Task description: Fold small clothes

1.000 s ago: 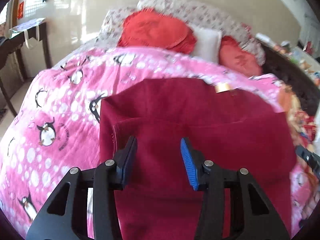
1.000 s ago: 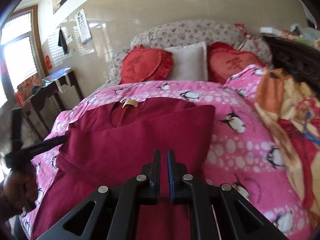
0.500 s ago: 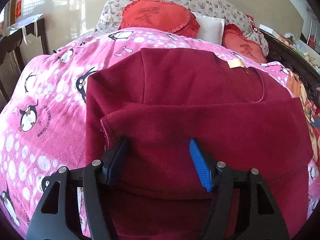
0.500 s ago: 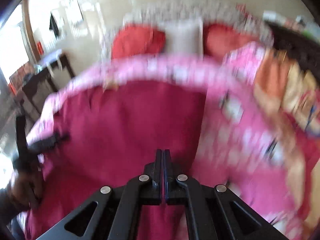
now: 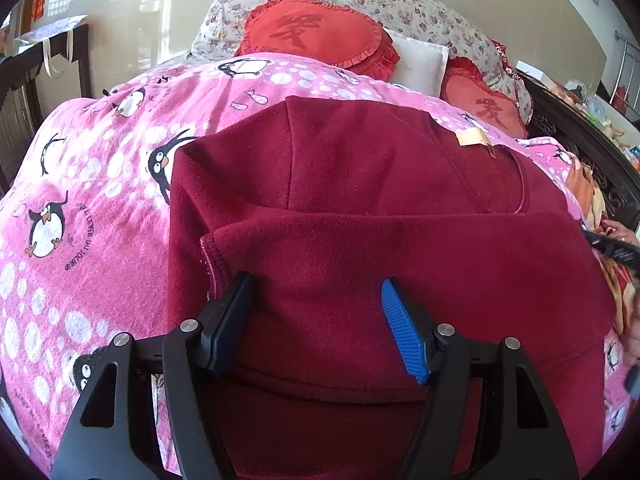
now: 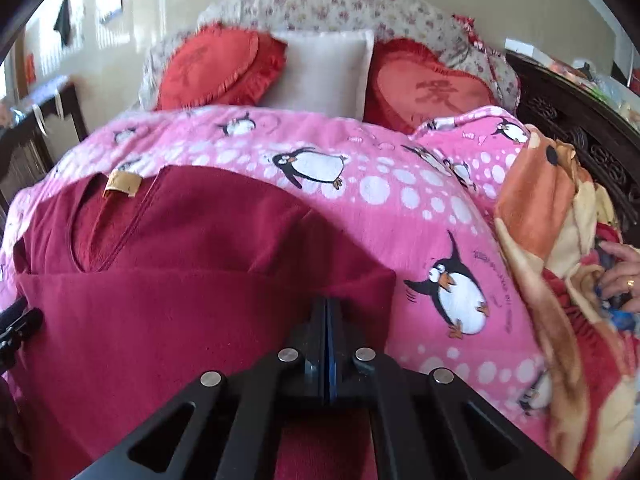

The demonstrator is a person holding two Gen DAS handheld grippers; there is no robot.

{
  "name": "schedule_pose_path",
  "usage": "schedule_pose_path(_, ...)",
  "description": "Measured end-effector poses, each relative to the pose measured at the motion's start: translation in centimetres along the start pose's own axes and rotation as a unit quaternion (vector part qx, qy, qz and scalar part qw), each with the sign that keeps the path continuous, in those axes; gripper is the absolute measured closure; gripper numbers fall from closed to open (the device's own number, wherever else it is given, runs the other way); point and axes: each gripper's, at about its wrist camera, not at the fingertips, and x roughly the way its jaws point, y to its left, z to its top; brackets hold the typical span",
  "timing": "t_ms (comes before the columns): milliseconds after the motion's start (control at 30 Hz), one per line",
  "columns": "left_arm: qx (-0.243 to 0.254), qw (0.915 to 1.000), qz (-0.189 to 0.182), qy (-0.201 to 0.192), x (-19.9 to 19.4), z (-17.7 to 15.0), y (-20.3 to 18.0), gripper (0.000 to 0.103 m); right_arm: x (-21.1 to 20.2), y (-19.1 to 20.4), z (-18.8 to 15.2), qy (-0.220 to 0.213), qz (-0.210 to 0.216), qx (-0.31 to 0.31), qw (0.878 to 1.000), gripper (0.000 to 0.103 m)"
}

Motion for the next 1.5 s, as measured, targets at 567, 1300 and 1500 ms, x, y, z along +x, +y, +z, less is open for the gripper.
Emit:
schedule_pose_path(567,0.105,0.9942,-0.013,0.022,-13.1,-0.9,3.0,0.031,-8.5,0.4,-8.8,-0.037,0.105,0.001,0.994,0.040)
schedule_pose_path(1300,-0.115,0.9085,-0.341,0.212,-18.9,-19.6,8.2,0.030,-18.8,-0.8,-25.0,-0.041,0.148,0.039,0.987,0.022)
schedule_pose_path(1500,-0.124,0.9202,-0.319,0.190,-19.1,-19.9,7.7,0.041,-19.5,-1.0,-27.8,-0.007,0.169,0.053,0.984,0.022)
